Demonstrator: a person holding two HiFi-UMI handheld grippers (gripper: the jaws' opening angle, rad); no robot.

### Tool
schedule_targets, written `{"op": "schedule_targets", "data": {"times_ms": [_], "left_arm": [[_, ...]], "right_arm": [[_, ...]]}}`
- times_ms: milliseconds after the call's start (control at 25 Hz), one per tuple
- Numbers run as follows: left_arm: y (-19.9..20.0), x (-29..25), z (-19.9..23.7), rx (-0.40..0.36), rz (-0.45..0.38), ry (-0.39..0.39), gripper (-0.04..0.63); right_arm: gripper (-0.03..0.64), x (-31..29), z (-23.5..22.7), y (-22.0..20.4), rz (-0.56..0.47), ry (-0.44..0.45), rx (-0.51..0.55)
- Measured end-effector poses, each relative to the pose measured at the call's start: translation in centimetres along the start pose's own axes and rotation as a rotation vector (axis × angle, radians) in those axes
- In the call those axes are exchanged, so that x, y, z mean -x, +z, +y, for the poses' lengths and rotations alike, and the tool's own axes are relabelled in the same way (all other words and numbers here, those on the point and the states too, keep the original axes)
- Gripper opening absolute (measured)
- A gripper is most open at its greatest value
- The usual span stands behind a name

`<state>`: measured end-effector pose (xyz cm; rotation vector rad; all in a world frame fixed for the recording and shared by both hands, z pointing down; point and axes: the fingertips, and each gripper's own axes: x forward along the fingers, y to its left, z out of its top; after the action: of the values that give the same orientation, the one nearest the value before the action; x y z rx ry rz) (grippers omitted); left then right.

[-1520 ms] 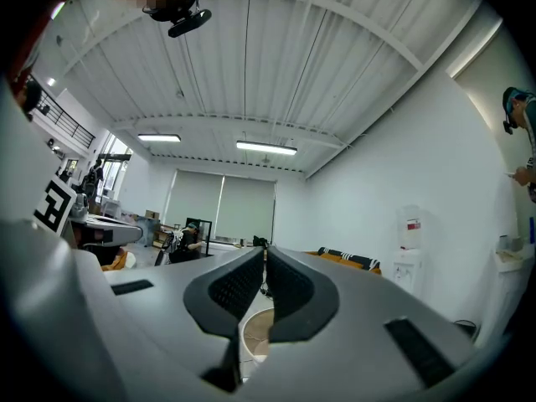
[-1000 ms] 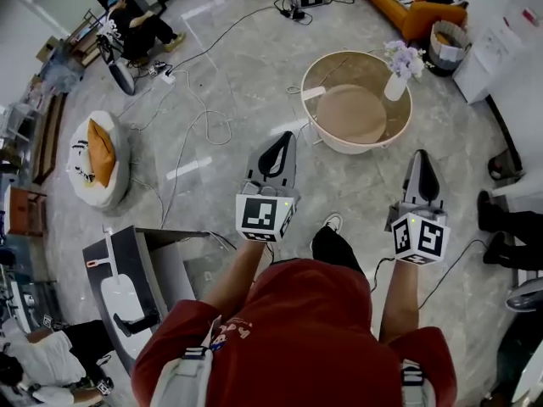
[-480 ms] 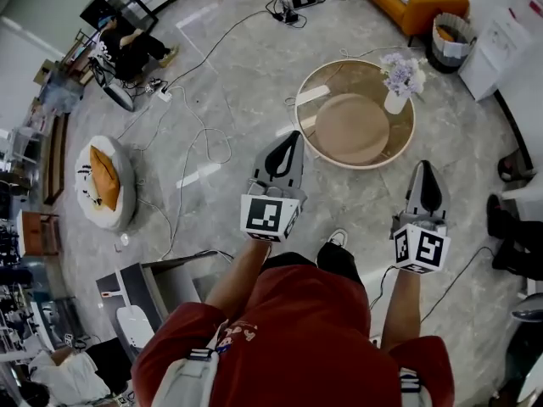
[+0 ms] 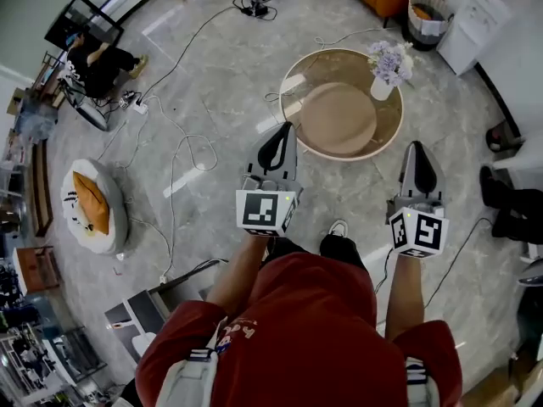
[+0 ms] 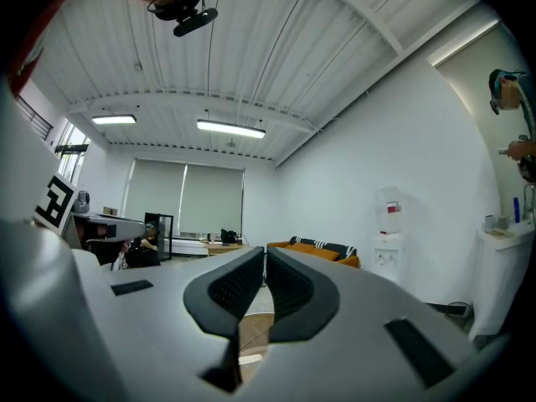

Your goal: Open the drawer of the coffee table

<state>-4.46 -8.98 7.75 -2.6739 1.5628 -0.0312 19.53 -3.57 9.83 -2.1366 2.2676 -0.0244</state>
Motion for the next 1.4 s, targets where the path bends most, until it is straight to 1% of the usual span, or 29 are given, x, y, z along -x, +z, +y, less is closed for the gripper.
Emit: {"op": "schedule_targets", "data": {"times_ms": [40,120,200,360,480,600,680,720,800,880,960,1080,1200,1280,1400], "left_arm": [[0.2,0.2,0.3,-0.006,0.003,-0.011,0.012],[0.3,0.6,0.7,-0.042,0.012,-0.038,0.012],[0.2,0.5,1.3,-0.064,0.004,-0.061,0.012],[-1.0,0.6,2.3,-0.045,0.044,-0.089,0.012],[-3.8,0.7,2.7,-0.030,0.113,-0.091,0.012],[-8.0,0.9,3.1,-0.040,0.153,-0.094,0.012],[-11.4,1.3,3.7,-0.059,0.157,-0.099,0.012],[-13.1,1.4,4.0,-0.077,0.135,-0.103,0.012],[-16.2,1.6,4.6,-0.105,0.065,-0.097,0.012],[-20.3,2.3,5.4,-0.097,0.046,-0.068,0.012],[-25.0,3.3,6.3,-0.076,0.056,-0.050,0.012],[-33.3,4.8,7.0,-0.083,0.074,-0.060,0.012],[-42.6,5.7,7.2,-0.139,0.061,-0.061,0.012],[-49.1,5.8,7.3,-0.166,0.060,-0.036,0.012],[-57.8,5.2,7.4,-0.141,0.031,0.020,0.012]], "right_arm": [[0.025,0.1,0.4,0.3,-0.004,-0.011,-0.003],[0.025,0.5,0.9,0.6,-0.004,-0.038,-0.005],[0.025,0.6,1.4,0.7,0.005,-0.059,0.001],[0.025,0.4,2.8,0.0,0.029,-0.073,0.001],[0.025,-0.1,3.6,-2.0,0.069,-0.062,0.002],[0.025,-1.0,4.8,-6.0,0.128,-0.027,-0.005],[0.025,-1.5,6.0,-9.7,0.165,-0.011,-0.023],[0.025,-1.6,6.7,-11.9,0.183,-0.007,-0.037],[0.025,-1.9,8.2,-16.6,0.221,0.009,-0.054],[0.025,-2.1,9.8,-21.6,0.263,0.042,-0.053],[0.025,-2.0,11.2,-26.7,0.304,0.070,-0.058],[0.025,-1.4,13.4,-35.3,0.339,0.102,-0.071],[0.025,-0.3,15.4,-45.5,0.385,0.144,-0.021],[0.025,0.1,15.8,-52.1,0.397,0.162,0.010],[0.025,-0.2,14.6,-60.9,0.389,0.164,0.030]]}}
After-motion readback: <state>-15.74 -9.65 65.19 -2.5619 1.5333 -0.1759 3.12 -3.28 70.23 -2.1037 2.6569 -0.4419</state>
